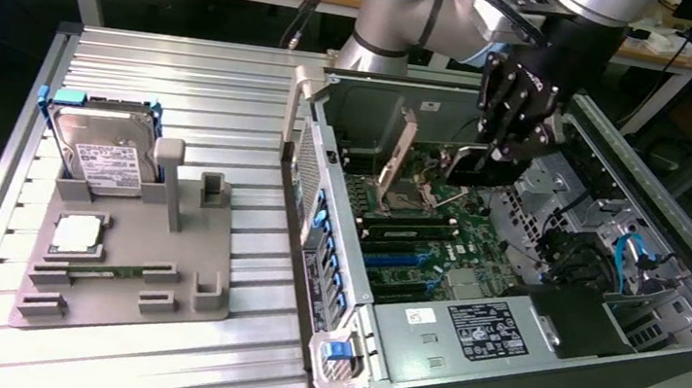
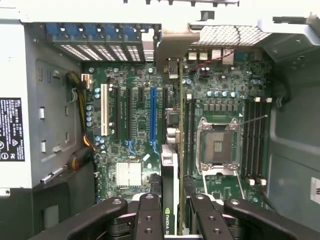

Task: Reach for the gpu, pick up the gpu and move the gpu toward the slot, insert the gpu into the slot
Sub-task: 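Insert the gpu into the slot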

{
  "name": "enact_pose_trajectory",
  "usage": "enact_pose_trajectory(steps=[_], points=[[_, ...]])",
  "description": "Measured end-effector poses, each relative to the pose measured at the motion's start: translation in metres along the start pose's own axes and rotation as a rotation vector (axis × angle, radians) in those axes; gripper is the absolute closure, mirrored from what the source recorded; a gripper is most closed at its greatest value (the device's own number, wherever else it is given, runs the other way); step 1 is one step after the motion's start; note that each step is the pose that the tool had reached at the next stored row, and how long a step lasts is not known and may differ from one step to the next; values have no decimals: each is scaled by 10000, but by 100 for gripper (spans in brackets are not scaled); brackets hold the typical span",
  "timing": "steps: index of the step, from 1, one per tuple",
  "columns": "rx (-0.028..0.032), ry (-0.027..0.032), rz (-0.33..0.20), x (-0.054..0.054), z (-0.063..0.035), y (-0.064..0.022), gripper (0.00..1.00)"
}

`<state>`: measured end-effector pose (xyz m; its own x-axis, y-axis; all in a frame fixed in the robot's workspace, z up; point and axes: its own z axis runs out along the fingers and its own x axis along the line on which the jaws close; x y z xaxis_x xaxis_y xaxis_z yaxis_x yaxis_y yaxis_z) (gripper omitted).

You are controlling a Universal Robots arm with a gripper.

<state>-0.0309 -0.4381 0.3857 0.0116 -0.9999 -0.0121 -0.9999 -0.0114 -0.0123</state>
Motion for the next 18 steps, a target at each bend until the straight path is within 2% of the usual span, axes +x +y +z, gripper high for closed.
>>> enact_pose_trajectory(steps=[1, 3, 13, 18], points=[[1, 0, 0, 68, 24, 1, 73], [0, 0, 0, 119, 56, 2, 73], [0, 0, 1, 136, 239, 19, 73], [-19, 16, 1, 139, 295, 20, 73]])
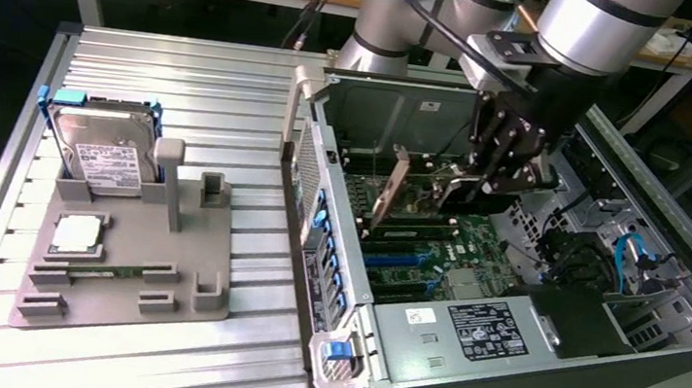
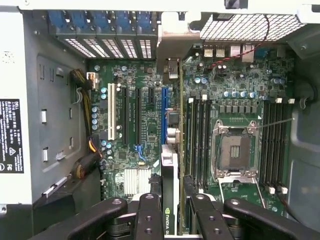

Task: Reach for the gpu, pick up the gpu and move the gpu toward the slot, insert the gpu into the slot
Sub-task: 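Insert the gpu into the slot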

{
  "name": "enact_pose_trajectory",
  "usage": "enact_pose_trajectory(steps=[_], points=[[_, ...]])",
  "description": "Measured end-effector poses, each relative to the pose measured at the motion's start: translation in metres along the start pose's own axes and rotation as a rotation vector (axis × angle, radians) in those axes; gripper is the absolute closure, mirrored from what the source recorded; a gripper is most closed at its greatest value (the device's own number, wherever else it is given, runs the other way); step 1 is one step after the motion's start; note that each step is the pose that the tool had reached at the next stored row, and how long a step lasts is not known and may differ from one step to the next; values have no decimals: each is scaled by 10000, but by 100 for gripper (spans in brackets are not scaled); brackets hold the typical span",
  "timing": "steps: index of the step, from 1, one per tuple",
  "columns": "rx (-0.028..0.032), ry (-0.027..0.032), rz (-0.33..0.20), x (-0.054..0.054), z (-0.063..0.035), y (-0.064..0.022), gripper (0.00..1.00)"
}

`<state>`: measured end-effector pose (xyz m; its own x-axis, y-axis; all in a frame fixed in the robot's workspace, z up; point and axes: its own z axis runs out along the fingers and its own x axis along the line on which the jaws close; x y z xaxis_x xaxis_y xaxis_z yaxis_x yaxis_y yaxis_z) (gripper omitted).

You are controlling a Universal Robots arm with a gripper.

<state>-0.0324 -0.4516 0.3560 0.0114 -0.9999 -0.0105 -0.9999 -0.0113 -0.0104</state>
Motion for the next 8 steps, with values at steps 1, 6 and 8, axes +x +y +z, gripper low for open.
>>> enact_pose_trajectory(steps=[1, 6, 8], points=[[-2, 4, 2, 0, 17, 0, 73], [0, 41, 126, 0, 95, 13, 73], [-3, 47, 134, 1, 109, 13, 73]])
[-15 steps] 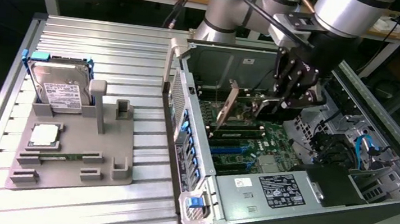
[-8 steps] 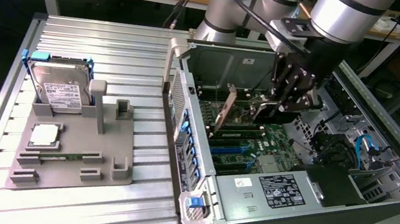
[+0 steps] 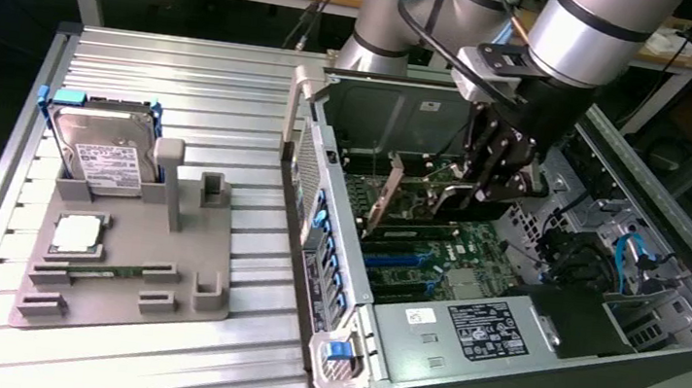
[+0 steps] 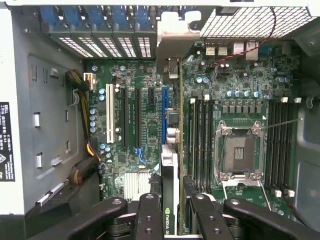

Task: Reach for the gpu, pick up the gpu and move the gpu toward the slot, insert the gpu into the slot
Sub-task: 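Insert the gpu into the slot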

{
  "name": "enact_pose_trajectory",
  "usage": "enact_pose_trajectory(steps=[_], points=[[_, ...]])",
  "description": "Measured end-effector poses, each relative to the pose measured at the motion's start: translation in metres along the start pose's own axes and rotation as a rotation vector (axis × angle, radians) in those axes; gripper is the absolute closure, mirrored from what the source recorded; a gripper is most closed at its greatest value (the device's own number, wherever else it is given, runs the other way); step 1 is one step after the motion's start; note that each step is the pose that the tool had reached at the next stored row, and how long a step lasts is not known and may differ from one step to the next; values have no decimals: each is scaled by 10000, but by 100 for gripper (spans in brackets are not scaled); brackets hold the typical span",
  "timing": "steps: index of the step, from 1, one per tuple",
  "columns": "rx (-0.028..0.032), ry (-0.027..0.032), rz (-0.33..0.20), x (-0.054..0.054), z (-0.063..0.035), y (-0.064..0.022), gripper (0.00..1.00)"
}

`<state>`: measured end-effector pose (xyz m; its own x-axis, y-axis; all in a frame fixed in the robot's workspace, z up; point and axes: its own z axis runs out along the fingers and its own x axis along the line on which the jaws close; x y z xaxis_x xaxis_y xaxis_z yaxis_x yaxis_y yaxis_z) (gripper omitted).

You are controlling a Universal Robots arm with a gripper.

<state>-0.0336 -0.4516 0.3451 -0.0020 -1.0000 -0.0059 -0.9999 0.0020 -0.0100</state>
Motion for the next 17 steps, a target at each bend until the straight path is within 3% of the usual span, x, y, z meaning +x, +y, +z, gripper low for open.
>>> enact_pose_trajectory(steps=[8, 15, 17], points=[[-89, 29, 8, 1, 75, 5, 73], [-89, 65, 245, 2, 200, 72, 73], [-88, 82, 278, 2, 263, 130, 73]])
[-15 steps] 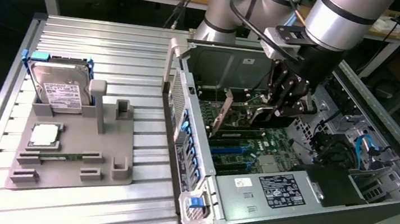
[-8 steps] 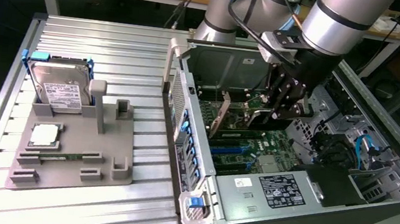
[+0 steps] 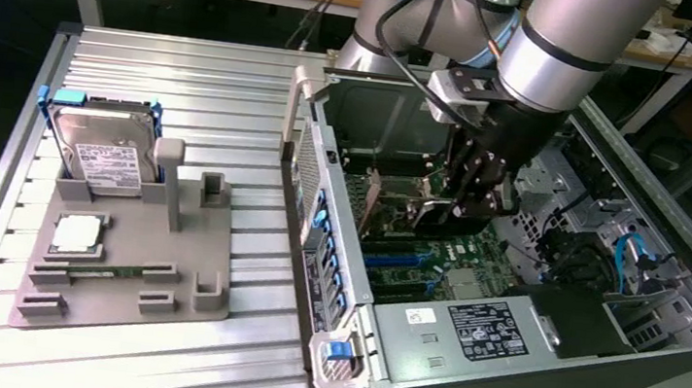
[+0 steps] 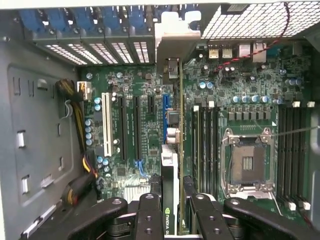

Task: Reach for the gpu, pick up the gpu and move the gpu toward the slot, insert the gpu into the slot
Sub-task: 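Insert the gpu into the slot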

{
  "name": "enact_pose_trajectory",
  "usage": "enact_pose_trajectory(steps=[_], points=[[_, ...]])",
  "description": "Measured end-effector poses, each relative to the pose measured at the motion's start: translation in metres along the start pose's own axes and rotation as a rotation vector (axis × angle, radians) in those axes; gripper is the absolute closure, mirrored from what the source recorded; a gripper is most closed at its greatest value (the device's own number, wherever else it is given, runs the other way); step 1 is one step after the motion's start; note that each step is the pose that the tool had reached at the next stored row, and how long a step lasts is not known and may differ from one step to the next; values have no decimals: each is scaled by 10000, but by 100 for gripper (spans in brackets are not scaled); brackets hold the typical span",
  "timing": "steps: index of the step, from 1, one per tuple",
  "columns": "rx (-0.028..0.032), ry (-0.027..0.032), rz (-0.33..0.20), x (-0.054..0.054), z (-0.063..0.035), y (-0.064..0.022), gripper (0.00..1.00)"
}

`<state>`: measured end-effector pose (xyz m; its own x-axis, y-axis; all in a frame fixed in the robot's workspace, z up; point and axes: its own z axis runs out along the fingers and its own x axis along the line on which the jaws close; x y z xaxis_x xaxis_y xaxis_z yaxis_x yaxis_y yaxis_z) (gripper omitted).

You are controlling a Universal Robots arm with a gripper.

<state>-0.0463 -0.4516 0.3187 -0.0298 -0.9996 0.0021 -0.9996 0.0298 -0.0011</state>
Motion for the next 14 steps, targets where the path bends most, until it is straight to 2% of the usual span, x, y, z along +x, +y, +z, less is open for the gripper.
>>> enact_pose_trajectory(steps=[8, 14], points=[[0, 41, 79, 3, 137, 106, 73], [-1, 47, 111, 3, 204, 103, 73]])
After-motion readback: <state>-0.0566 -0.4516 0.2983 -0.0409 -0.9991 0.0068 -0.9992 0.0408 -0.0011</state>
